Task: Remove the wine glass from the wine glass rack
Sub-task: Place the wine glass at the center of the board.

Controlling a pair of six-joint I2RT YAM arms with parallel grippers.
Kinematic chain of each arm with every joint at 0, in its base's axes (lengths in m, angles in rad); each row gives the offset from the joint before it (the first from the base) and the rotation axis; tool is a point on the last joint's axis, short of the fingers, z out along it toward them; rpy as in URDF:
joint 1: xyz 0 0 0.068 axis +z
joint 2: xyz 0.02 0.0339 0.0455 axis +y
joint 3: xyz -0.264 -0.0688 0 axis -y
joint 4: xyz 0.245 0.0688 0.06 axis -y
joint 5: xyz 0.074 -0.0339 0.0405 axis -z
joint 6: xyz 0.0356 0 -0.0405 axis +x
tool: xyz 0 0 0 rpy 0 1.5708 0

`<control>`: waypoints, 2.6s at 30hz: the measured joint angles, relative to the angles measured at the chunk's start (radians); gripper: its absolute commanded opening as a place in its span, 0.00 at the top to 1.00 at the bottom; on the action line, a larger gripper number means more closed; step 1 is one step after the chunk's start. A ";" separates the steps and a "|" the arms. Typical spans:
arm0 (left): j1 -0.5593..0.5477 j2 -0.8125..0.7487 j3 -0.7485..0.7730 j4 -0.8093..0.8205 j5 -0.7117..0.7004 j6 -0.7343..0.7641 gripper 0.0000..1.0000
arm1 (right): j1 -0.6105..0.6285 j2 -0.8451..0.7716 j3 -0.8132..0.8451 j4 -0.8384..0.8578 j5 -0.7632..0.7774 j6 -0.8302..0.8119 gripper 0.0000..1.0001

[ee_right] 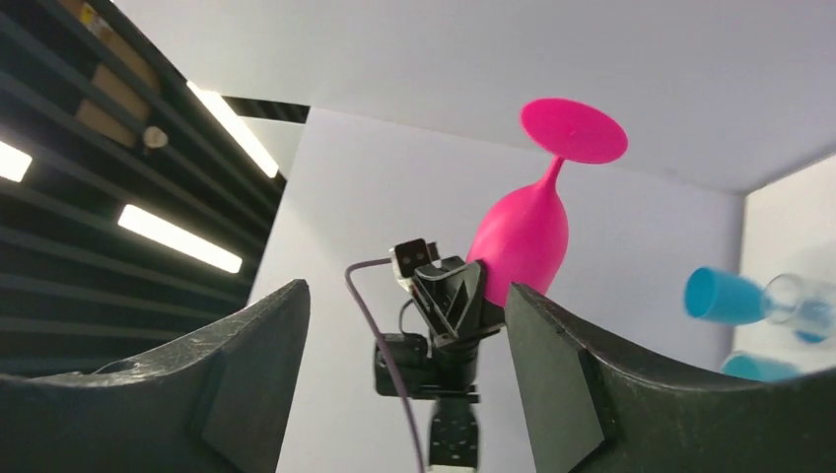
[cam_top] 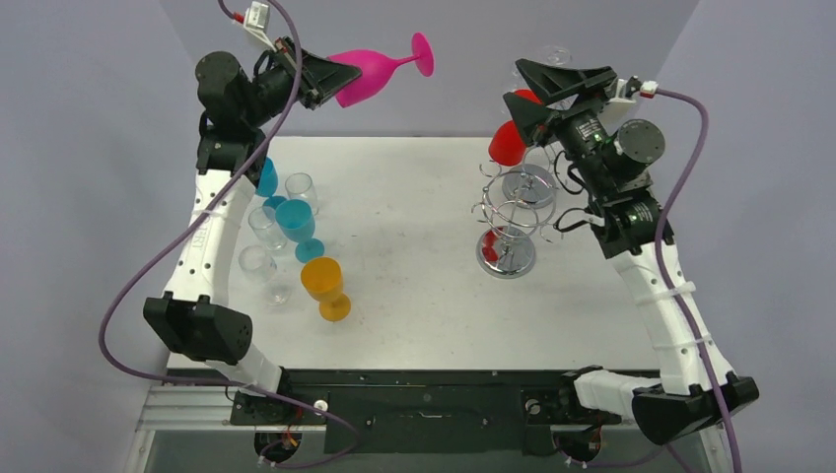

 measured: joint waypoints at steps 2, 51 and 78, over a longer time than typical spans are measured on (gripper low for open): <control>0.001 0.029 0.114 -0.183 -0.040 0.109 1.00 | 0.000 -0.029 0.056 -0.096 0.031 -0.101 0.32; -0.220 0.621 0.571 -1.429 -0.925 0.912 0.96 | -0.210 0.183 0.553 -0.907 0.236 -0.916 0.30; -0.225 0.666 0.606 -1.431 -0.922 0.922 0.55 | -0.229 0.230 0.525 -0.911 0.209 -0.917 0.30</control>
